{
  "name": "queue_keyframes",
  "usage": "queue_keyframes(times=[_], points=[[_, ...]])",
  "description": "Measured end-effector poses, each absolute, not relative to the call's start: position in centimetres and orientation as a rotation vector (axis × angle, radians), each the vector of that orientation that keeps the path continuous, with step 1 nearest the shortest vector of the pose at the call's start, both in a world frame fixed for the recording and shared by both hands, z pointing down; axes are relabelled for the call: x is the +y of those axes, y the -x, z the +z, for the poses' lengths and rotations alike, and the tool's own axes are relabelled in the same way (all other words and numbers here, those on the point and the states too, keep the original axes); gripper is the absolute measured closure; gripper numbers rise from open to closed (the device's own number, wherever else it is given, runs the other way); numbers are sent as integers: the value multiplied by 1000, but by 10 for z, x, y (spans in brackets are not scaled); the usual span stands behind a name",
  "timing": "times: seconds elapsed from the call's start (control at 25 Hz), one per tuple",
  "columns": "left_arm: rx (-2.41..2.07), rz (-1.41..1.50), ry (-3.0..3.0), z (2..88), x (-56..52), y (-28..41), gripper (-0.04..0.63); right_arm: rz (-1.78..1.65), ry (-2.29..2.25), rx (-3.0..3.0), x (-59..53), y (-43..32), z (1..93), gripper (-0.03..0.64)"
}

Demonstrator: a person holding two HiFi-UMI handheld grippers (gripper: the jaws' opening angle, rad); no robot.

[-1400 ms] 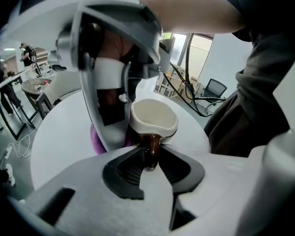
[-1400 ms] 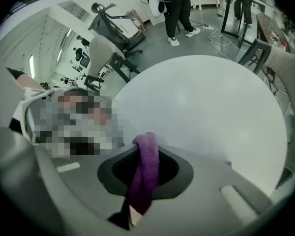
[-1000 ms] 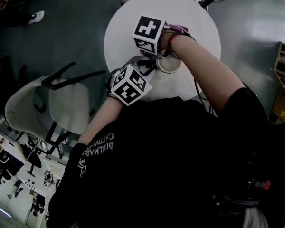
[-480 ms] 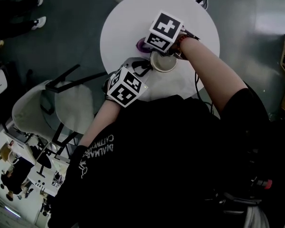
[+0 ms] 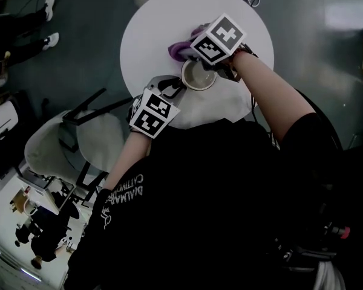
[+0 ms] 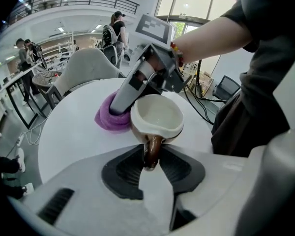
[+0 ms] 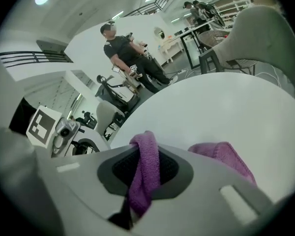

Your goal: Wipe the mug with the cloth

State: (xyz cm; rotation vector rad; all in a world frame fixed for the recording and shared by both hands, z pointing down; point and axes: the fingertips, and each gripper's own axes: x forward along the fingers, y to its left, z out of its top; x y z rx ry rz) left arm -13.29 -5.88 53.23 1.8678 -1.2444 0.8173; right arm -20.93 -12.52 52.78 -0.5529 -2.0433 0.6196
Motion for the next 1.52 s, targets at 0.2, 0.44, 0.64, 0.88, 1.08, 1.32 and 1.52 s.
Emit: queue_keyframes(times=[0.2,0.44,0.64,0.88,1.08,1.32,1.52], points=[[-1256,833,-1850,532,-59,132,501,770,493,-2104,-140,201,524,580],[-1271,843,-1821,529,-61,133,500,936,419,-2147,-157,190,517,581],[-1283,851,-1798,532,-58,132,499,1067,370,-2178,-166,178,518,583],[-1283,863,-1776,533,-58,133,500,1191,318,-2196,-175,166,516,586],[-1289,876,-1765,538,-55,129,500,1254,282,-2223,-178,145,520,586],[-1287,907,-1752,557,-41,100,500,1369,238,-2248,-165,99,540,588],[-1290,913,-1730,548,-49,112,500,1439,215,-2243,-173,102,532,588]])
